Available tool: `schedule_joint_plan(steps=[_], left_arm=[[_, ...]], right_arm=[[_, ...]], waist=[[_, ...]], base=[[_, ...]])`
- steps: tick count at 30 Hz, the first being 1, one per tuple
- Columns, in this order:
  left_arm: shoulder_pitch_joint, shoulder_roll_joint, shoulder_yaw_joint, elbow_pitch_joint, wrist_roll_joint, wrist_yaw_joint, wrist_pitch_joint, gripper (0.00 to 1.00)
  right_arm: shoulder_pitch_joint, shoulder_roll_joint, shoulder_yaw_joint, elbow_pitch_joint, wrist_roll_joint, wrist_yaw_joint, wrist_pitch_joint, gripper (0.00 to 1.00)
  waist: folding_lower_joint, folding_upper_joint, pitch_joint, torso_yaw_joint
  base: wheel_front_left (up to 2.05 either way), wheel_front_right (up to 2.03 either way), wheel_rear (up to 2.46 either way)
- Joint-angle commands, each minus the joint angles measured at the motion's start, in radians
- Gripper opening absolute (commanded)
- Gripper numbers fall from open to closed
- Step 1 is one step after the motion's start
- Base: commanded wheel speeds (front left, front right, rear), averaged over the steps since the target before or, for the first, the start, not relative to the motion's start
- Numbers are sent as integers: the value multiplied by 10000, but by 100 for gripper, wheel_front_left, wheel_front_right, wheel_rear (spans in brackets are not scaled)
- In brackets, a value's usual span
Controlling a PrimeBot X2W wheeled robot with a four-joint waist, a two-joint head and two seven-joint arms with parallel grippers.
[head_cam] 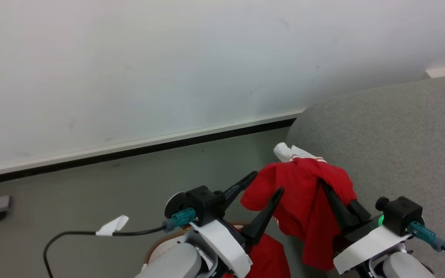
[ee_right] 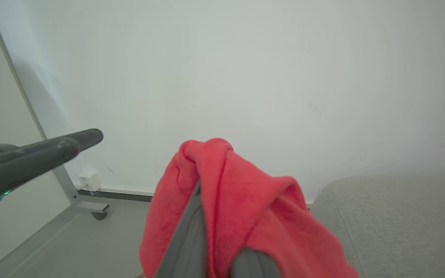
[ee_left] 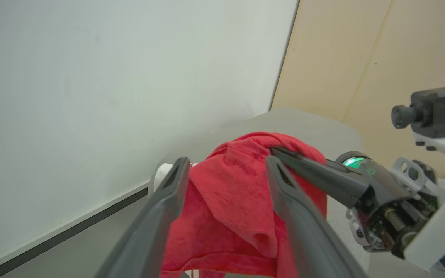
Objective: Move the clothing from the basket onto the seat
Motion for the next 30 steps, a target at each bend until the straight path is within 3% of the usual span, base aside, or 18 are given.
schedule_joint_plan(steps=[1,9,17,30], left_arm=[[-23,89,64,48,126,-6,-66,100],[-184,30,197,183,271,-93,-149,100],[-12,-28,318,323,363,-189,-146,100],[88,-154,551,165,879,-292,-151,100]], right_arm=[[47,-134,-143,-150,-63,-22,0,0],[179,-178,-795,-645,-372,-22,0,0],[325,-80,-1009,-957,-506,-22,0,0],[257,-271,-1356,-1051,-552,-22,0,0]], waist=[[0,-1,287,-816],[0,-1,659,-2096],[0,-1,700,-2892],[0,-1,843,-3193]], base=[[0,0,0],[0,0,0],[0,0,0],[0,0,0]])
